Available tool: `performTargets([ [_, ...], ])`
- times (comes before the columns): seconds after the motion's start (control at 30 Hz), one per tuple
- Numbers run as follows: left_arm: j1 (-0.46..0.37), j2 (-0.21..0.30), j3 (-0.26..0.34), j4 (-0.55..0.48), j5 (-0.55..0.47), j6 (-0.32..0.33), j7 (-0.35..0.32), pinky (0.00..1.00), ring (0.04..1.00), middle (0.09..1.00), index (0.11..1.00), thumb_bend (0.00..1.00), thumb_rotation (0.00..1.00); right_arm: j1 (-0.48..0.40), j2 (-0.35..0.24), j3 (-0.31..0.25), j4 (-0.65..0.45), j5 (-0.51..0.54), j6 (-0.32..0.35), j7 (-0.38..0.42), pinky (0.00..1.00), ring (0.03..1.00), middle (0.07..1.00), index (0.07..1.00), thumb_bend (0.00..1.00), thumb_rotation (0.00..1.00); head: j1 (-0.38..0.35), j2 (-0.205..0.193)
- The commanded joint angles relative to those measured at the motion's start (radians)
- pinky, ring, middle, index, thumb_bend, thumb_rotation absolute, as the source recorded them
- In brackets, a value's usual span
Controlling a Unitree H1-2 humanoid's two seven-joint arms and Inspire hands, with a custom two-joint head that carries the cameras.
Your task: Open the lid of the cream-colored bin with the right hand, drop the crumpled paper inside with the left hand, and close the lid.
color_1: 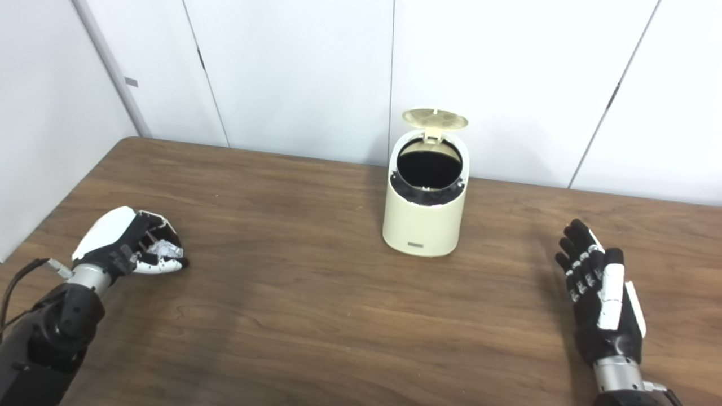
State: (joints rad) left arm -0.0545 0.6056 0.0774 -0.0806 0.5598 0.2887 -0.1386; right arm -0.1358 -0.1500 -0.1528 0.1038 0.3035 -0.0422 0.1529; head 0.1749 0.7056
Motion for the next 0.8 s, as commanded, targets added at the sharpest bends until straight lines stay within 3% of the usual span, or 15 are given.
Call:
performTargets([
  [0.0, -0.027, 0.023, 0.020, -0.029, 0.006, -0.031, 0.039, 0.39, 0.462, 0.532, 0.448, 0.48, 0.00, 0.035, 0.014, -0.001, 0.033, 0.003, -0.025, 0.008, 0.94, 0.935, 0.912, 0.871, 0.58, 1.00, -0.004, -0.001],
  [0.1, -0.027, 0.021, 0.020, -0.051, 0.005, -0.038, 0.045, 0.36, 0.447, 0.530, 0.455, 0.47, 0.00, 0.037, 0.017, 0.003, 0.027, -0.008, -0.023, 0.003, 0.94, 0.932, 0.910, 0.874, 0.58, 1.00, -0.016, -0.006],
  [0.43, -0.080, -0.014, -0.006, -0.176, 0.042, 0.004, 0.014, 0.41, 0.433, 0.492, 0.465, 0.48, 0.00, 0.038, 0.041, 0.001, 0.019, -0.011, -0.014, -0.012, 0.93, 0.919, 0.896, 0.856, 0.55, 1.00, -0.065, -0.027],
  [0.6, -0.128, -0.030, -0.039, -0.211, 0.051, -0.007, -0.004, 0.40, 0.433, 0.493, 0.485, 0.48, 0.00, 0.041, 0.047, 0.005, 0.018, -0.013, -0.016, -0.013, 0.92, 0.914, 0.894, 0.853, 0.54, 1.00, -0.077, -0.040],
  [0.77, -0.179, -0.067, -0.079, -0.241, 0.098, 0.045, -0.034, 0.40, 0.447, 0.494, 0.478, 0.48, 0.00, 0.042, 0.053, 0.006, 0.021, -0.025, -0.024, -0.021, 0.92, 0.906, 0.891, 0.847, 0.54, 1.00, -0.110, -0.051],
])
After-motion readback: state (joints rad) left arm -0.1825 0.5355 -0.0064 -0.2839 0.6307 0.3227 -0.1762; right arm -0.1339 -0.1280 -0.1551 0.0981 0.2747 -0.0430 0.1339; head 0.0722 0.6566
